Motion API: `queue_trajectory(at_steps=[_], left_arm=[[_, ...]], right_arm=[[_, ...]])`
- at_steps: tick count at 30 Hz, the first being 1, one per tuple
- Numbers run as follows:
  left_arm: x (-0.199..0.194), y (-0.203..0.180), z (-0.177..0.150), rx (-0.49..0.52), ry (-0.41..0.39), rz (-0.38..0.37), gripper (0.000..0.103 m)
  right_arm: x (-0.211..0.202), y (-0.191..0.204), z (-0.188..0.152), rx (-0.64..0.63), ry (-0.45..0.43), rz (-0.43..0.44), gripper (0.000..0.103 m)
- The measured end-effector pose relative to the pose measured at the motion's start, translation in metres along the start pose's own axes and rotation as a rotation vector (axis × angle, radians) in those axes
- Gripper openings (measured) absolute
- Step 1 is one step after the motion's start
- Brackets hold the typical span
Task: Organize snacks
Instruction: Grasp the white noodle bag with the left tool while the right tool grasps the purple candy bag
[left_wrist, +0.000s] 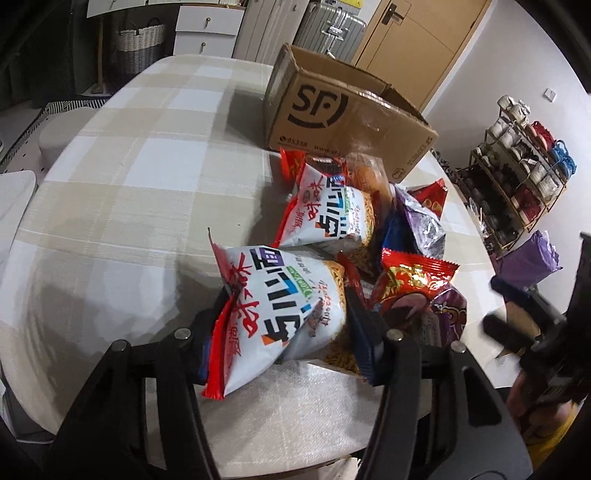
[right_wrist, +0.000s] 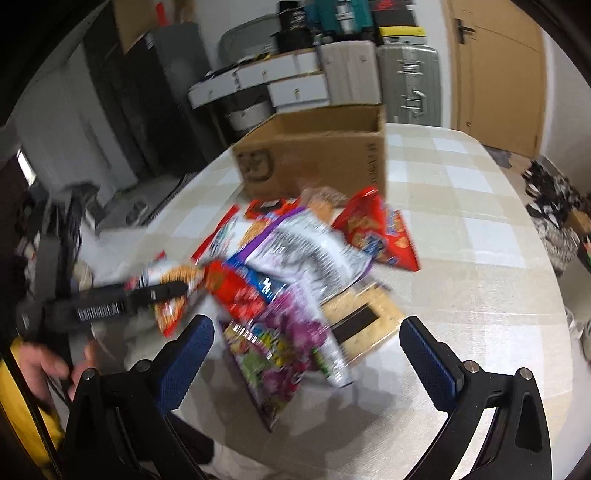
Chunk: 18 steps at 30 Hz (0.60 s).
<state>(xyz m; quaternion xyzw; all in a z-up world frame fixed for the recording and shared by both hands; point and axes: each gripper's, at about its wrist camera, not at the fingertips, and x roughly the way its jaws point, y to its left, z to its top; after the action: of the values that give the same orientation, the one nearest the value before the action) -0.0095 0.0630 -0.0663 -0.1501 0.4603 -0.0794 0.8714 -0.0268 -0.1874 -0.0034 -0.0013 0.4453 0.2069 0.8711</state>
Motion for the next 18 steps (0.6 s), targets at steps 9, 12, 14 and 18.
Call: queue_trajectory(at_steps=[9, 12, 14, 18], left_arm=[[-0.031, 0.02, 0.002, -0.044, -0.053, -0.042, 0.054], [-0.037, 0.024, 0.002, -0.05, -0.062, -0.051, 0.054], [-0.039, 0.025, 0.003, -0.056, -0.064, -0.057, 0.054], [-0.04, 0.023, 0.003, -0.05, -0.064, -0.058, 0.054]], right_arm=[[0.048, 0.009, -0.007, -0.106, 0.173, 0.021, 0.08], [0.055, 0.013, -0.005, -0.167, 0.172, 0.006, 0.079], [0.06, 0.018, -0.004, -0.215, 0.173, -0.02, 0.079], [0.061, 0.025, -0.004, -0.245, 0.164, -0.022, 0.067]])
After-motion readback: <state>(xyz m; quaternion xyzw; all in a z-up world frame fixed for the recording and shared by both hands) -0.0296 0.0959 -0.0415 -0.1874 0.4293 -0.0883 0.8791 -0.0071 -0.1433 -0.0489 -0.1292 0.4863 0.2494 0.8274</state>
